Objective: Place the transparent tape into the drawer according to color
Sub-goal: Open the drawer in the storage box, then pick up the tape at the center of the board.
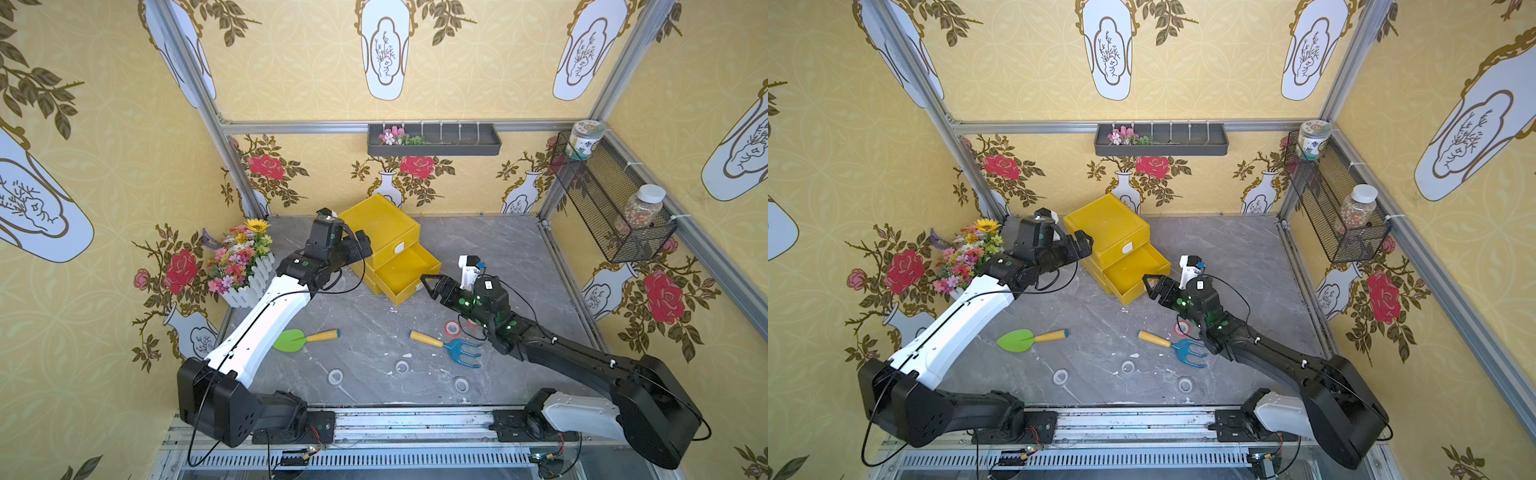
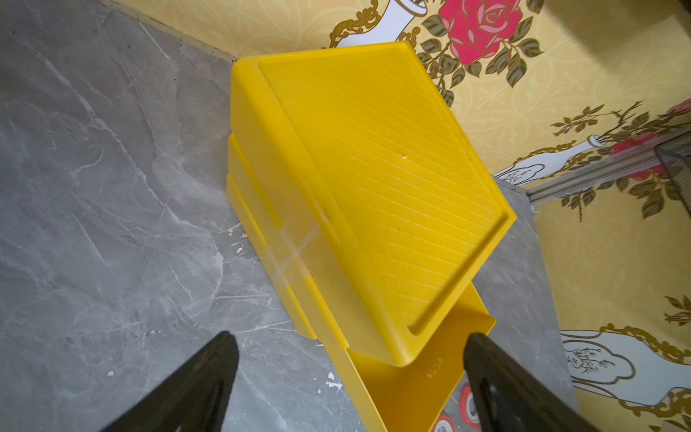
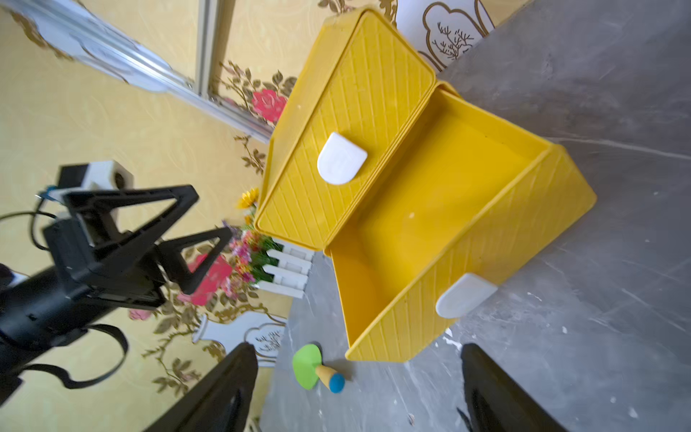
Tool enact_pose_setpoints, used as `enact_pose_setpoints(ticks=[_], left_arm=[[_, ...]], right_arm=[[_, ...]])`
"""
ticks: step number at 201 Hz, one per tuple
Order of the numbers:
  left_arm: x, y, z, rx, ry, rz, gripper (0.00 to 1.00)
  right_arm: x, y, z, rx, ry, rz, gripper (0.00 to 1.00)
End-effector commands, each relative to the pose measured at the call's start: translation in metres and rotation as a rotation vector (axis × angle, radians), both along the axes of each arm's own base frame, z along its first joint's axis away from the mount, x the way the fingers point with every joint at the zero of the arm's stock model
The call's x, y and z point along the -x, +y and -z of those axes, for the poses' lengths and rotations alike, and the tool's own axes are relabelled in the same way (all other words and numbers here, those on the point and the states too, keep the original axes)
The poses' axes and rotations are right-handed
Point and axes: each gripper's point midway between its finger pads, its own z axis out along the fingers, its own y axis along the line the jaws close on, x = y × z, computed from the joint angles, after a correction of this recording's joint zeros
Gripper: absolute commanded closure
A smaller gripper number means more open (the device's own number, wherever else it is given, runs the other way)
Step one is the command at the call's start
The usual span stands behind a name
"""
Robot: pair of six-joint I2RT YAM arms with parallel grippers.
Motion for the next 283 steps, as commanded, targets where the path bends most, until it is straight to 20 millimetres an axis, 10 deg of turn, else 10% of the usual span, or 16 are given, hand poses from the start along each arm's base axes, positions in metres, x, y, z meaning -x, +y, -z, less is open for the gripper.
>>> enact_pose_setpoints(ticks=[1, 86, 154, 283], left_arm=[[0.016, -0.001, 0.009, 0.055, 0.027, 0.006, 0.0], [0.085, 0.011, 0.064, 0.099, 0.106, 0.002, 0.0], [0.129, -0.002, 0.106, 0.082, 0.188, 0.046, 0.0], [0.131, 0.009, 0.111, 0.05, 0.207, -0.002, 0.0]], right_arm=[[0.043, -0.004, 0.051, 0.319, 0.113, -0.17, 0.12], [0.132, 0.03, 0.11, 0.763, 0.271, -0.638, 0.11], [0.147, 0.057, 0.15, 0.992, 0.3, -0.776, 0.13], [0.152, 0.077, 0.183, 1.168, 0.293, -0.833, 0.31]])
